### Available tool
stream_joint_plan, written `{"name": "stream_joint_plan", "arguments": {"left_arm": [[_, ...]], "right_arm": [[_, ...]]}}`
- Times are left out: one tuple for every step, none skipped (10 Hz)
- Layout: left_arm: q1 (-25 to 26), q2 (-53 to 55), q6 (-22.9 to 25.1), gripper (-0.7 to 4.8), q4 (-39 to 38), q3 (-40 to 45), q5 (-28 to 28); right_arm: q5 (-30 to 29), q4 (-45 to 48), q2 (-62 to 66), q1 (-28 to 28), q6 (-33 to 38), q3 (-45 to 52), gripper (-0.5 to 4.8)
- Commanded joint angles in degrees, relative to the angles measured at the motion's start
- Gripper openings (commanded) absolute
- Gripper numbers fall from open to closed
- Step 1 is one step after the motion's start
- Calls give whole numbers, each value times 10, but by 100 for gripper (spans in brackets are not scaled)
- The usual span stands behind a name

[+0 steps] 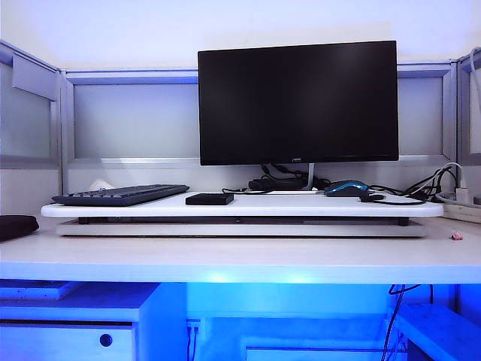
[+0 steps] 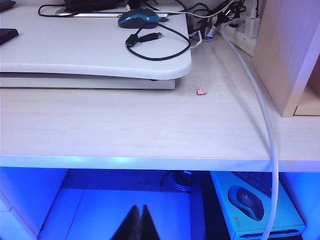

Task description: Unplug the data cable of the portable hard drive.

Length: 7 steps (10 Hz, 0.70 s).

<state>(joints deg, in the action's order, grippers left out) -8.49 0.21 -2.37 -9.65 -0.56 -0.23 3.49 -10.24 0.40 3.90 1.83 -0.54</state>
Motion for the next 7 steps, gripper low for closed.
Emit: {"name": "stream_joint_plan", "arguments": {"left_arm": [[0, 0, 3, -6, -11, 2, -2], [0, 0, 3, -6, -11, 2, -2], [0, 0, 2, -6, -10, 2, 3], [0, 0, 2, -6, -10, 2, 3], [0, 0, 2, -5, -10, 2, 2], [0, 0, 3, -6, -10, 2, 2], [0, 0, 2, -6, -10, 2, 3]], "right_arm": [[-3, -2, -1, 0, 1, 0, -5], [-2, -2, -1, 0, 0, 0, -5], [-2, -2, -1, 0, 0, 0, -5], [-2, -2, -1, 0, 0, 0, -5], [-2, -2, -1, 0, 0, 0, -5], [-2, -2, -1, 0, 0, 0, -5], [-2, -2, -1, 0, 0, 0, -5]]}}
